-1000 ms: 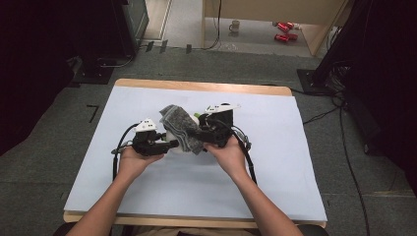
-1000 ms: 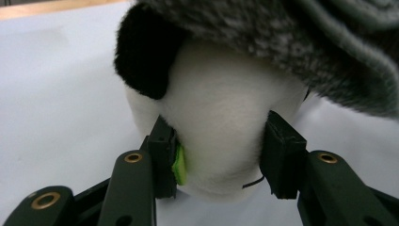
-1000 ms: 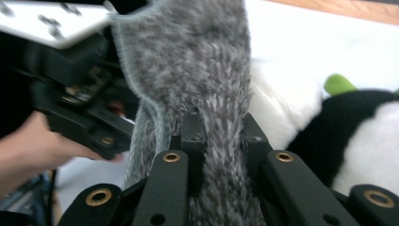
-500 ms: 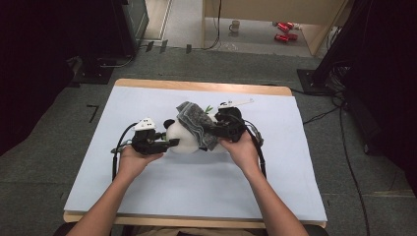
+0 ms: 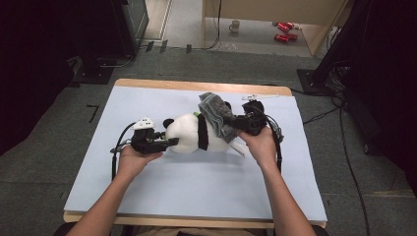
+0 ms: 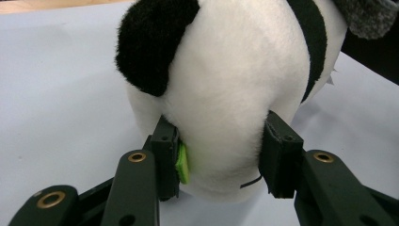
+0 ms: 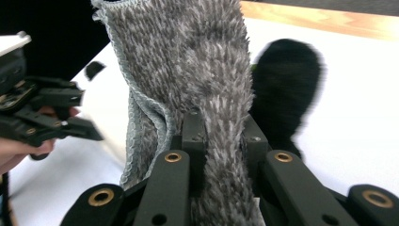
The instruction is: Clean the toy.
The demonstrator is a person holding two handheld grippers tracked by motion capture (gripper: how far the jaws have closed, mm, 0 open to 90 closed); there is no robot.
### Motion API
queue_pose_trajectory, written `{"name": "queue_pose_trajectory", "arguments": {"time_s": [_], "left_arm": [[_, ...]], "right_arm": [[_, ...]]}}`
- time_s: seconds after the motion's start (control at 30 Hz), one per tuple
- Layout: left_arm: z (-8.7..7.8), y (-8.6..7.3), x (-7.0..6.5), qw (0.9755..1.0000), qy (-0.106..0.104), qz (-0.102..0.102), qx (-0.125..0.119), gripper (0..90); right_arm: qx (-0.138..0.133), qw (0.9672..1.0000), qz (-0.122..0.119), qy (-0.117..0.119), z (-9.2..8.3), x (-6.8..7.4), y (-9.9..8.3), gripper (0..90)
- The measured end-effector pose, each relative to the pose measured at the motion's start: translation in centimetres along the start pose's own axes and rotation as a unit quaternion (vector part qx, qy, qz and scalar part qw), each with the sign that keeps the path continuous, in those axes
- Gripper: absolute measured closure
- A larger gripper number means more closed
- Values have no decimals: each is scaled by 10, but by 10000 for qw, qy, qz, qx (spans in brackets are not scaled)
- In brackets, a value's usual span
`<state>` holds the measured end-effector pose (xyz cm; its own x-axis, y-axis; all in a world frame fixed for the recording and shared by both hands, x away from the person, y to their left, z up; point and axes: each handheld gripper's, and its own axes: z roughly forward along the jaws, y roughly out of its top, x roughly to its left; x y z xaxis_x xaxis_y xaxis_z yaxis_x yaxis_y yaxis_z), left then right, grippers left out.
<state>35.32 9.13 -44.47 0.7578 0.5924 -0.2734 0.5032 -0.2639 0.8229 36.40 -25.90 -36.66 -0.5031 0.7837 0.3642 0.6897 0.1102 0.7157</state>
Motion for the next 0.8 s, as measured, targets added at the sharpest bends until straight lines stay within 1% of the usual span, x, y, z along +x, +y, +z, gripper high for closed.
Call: {"name": "queue_pose_trajectory", "arguments": {"time_s": [0.1,0.3,0.33,0.4,0.43,0.47,0.5,0.6,0.63,0.7,0.8], "left_arm": [[0,0,0,10000,6,17,5,563],[0,0,0,10000,9,9,11,564],[0,0,0,10000,8,7,17,564],[0,0,1,10000,11,-11,17,564],[0,0,1,10000,9,-19,21,563],[0,0,1,10000,0,-35,16,563],[0,0,2,10000,-1,-42,15,563],[0,0,0,10000,21,-45,-6,564],[0,0,-1,10000,24,-44,-10,563],[0,1,-2,10000,43,-46,-21,564],[0,2,-5,10000,70,-13,-36,564]], "right_arm": [[-55,9998,127,-111,-5,-11,-1,782],[-96,9990,260,-349,-11,-25,-4,785],[-105,9988,235,-420,-12,-26,-3,785],[-98,9976,85,-680,-15,-23,-1,786],[-133,9975,100,-686,-18,-22,0,787],[-179,9977,106,-647,-20,-22,1,787],[-261,9981,143,-533,-24,-20,2,788],[-404,9986,162,-294,-30,-14,6,788],[-469,9986,149,-179,-33,-9,8,787],[-532,9985,93,-43,-35,-1,11,787],[-602,9979,-17,232,-32,16,14,787]]}}
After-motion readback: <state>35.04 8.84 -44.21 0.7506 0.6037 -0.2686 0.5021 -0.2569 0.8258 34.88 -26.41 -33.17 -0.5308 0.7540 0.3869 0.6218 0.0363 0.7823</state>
